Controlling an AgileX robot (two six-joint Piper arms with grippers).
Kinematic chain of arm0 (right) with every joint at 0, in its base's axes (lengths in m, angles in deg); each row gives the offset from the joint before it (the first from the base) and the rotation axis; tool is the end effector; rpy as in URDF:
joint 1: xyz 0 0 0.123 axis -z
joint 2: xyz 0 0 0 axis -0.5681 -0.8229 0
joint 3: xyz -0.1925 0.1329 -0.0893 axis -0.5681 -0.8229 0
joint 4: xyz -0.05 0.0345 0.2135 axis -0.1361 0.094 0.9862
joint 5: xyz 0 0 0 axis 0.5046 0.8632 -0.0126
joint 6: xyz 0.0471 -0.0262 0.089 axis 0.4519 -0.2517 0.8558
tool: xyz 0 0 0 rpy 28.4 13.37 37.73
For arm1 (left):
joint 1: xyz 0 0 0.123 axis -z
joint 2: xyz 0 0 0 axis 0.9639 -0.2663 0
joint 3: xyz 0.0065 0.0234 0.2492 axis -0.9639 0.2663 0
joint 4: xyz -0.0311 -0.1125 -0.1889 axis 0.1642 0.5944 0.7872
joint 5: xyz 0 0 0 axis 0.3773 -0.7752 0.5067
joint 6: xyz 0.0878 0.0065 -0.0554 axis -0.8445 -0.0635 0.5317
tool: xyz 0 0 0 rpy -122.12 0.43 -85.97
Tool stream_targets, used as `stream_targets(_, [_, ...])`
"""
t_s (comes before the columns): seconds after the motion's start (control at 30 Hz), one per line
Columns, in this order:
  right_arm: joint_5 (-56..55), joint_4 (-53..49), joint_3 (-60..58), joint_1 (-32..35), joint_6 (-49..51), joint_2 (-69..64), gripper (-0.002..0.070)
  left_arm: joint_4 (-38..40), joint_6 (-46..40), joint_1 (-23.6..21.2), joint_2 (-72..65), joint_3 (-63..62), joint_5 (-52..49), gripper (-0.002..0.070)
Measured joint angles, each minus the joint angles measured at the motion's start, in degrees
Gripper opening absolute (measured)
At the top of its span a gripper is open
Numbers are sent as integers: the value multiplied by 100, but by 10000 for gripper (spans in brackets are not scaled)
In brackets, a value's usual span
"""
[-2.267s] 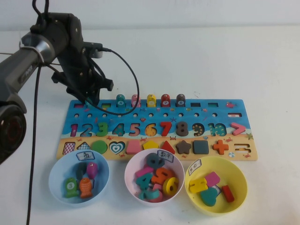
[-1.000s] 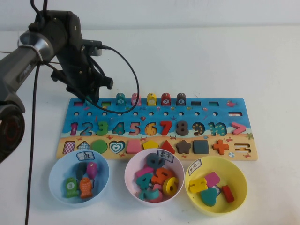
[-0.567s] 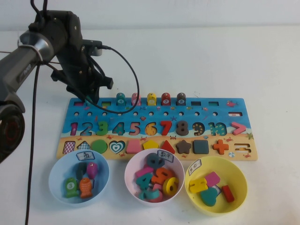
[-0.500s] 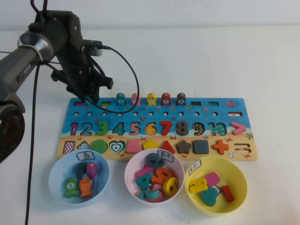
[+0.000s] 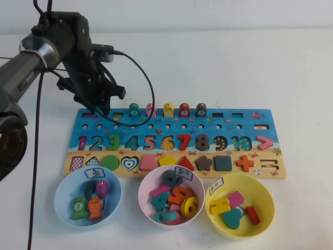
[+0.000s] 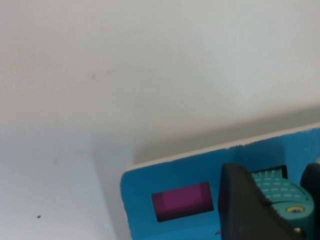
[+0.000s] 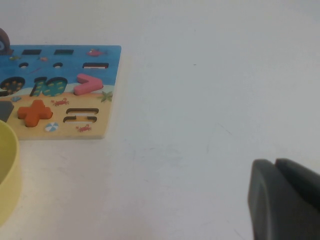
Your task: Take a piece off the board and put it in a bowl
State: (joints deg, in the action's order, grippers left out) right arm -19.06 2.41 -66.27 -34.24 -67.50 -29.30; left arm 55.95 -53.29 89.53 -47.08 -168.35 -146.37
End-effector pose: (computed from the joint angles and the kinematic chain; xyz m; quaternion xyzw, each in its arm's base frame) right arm 0.0698 0.0041 0.1680 0.0155 0.8062 0.0344 0.5905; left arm 0.4286 -0.1159 0.1717 0.1328 0.9848 -0.0200 0.1099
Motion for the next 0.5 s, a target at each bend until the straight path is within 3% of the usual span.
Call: stream_targets(0.5, [0, 0, 0, 0, 0, 0, -17, 90, -155, 0, 0, 0, 0, 198])
